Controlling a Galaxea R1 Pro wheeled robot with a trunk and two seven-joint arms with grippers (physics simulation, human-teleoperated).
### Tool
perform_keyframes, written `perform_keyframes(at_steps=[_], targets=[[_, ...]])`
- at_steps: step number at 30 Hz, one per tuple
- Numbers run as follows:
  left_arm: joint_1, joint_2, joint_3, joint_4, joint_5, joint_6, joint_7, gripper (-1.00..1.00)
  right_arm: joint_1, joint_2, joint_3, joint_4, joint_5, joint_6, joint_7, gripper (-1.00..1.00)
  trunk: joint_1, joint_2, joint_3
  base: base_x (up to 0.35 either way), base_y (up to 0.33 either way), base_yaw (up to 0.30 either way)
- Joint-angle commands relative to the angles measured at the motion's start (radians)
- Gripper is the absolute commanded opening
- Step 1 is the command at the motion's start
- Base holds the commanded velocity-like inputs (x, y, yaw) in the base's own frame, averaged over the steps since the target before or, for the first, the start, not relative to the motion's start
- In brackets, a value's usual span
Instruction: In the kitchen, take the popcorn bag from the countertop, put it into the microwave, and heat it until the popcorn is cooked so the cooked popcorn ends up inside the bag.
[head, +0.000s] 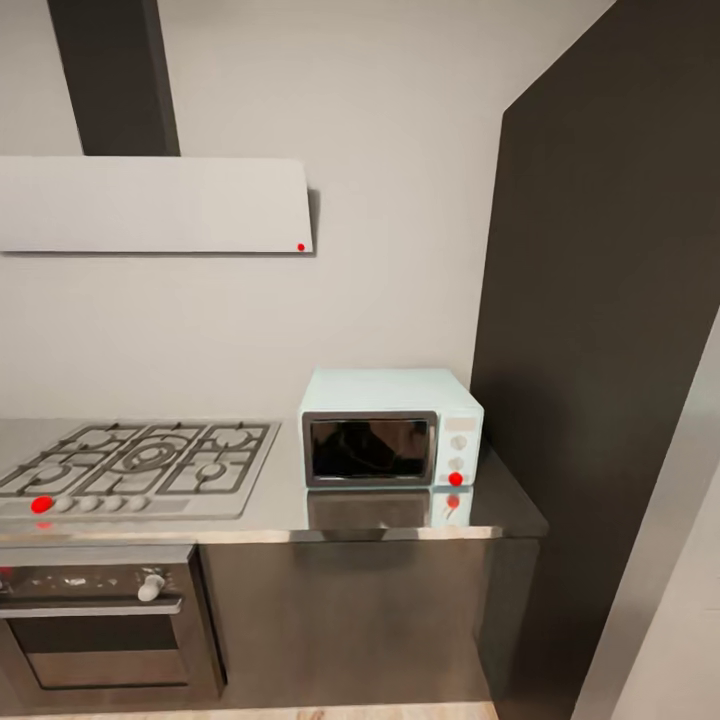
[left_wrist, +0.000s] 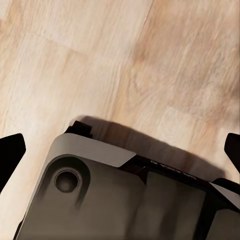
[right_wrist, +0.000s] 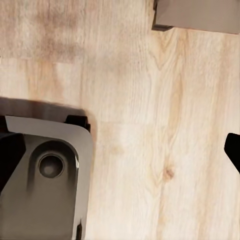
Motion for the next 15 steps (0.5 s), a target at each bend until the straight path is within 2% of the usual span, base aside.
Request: perform_keyframes(at_steps=[1,7,8,9,10,13,15], targets=[[-0.001,0.0,-0.008,0.0,0.007,-0.001,0.004,1.0,-0.001,0.0,-0.008,0.001,0.008,-0.003,0.006,1.0,0.0,-0.001,-0.002,0.077,0.0,0.0],[-0.001,0.0,-0.008,0.0,0.007,-0.002,0.004,1.0,-0.001,0.004,-0.007,-0.044,0.013,-0.004,0.02,1.0,0.0,-0.001,-0.002,0.016,0.0,0.0],[-0.001,0.0,-0.008,0.0,0.007,-0.002,0.004,1.0,-0.001,0.032,-0.008,-0.155,0.013,0.005,0.024,1.0,0.0,-0.001,-0.002,0.0,0.0,0.0],[-0.001,0.0,-0.008,0.0,0.006,-0.002,0.004,1.0,-0.001,0.049,-0.008,-0.234,0.012,0.032,0.025,1.0,0.0,-0.001,-0.002,0.0,0.0,0.0],[-0.001,0.0,-0.008,0.0,0.007,-0.002,0.004,1.0,-0.001,0.083,-0.007,-0.486,0.01,0.198,0.063,1.0,0.0,-0.001,-0.002,0.0,0.0,0.0],[-0.001,0.0,-0.008,0.0,0.008,-0.002,0.004,1.0,-0.001,0.11,-0.004,-0.629,0.013,0.255,0.1,1.0,0.0,-0.001,-0.002,0.0,0.0,0.0],[-0.001,0.0,-0.008,0.0,0.007,-0.002,0.004,1.0,-0.001,0.117,0.007,-0.71,0.012,0.29,0.11,1.0,0.0,-0.001,-0.002,0.0,0.0,0.0]])
